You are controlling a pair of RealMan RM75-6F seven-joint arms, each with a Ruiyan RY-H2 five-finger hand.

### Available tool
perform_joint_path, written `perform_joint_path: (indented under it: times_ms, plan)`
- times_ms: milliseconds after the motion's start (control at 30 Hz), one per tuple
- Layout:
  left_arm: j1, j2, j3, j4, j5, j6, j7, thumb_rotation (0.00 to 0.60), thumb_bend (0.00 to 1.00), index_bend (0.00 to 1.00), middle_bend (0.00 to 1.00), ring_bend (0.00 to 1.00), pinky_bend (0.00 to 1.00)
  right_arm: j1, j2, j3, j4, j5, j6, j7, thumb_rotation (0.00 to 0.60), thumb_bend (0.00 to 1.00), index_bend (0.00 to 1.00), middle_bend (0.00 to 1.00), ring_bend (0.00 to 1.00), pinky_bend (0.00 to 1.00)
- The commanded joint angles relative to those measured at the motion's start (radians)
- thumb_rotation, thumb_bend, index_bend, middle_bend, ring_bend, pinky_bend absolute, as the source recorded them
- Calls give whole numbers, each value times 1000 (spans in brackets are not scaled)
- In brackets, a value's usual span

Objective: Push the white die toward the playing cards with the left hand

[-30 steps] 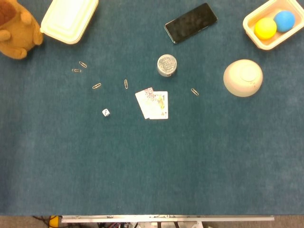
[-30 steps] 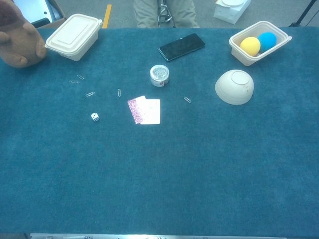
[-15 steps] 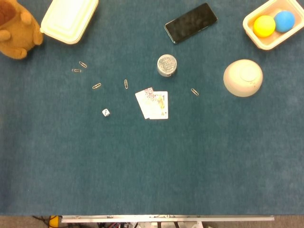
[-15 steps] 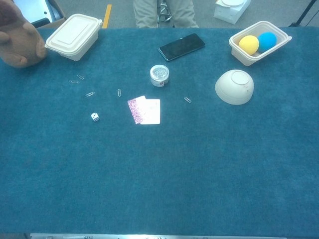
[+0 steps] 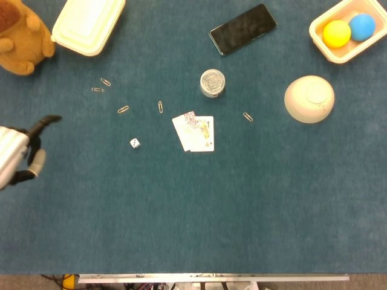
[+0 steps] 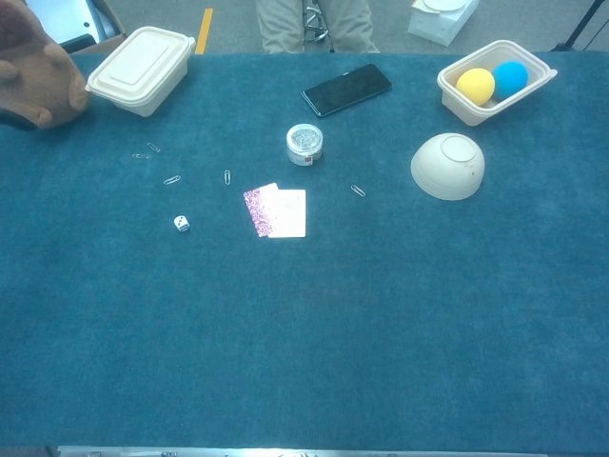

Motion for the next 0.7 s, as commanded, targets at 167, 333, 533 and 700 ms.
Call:
perform_joint_path:
  times_ms: [167,333,533,700]
  plan:
    - [-102,-37,31,-6,14,-165,55,600,660,156,998,966,923,5,0,2,-2,15,-17,-6,600,85,296,295,174,250]
    - [-160,-61,45,-10,-12,-276,67,600,820,55,1000,1000,998,13,-2,3,2,26,-35,-9,600,85,297,295,184,250]
    - [-224,-94,55,-3,-59,-401,95,600,898,34,1000,1000,1000,27,-7,5,12,34,-62,-4,600,85,297,295,185,250]
    - [-252,-129,56,16,-110,-454,132,600,902,36,1000,1000,1000,30,-8,7,22,43,-67,4,600,85,296,295,185,250]
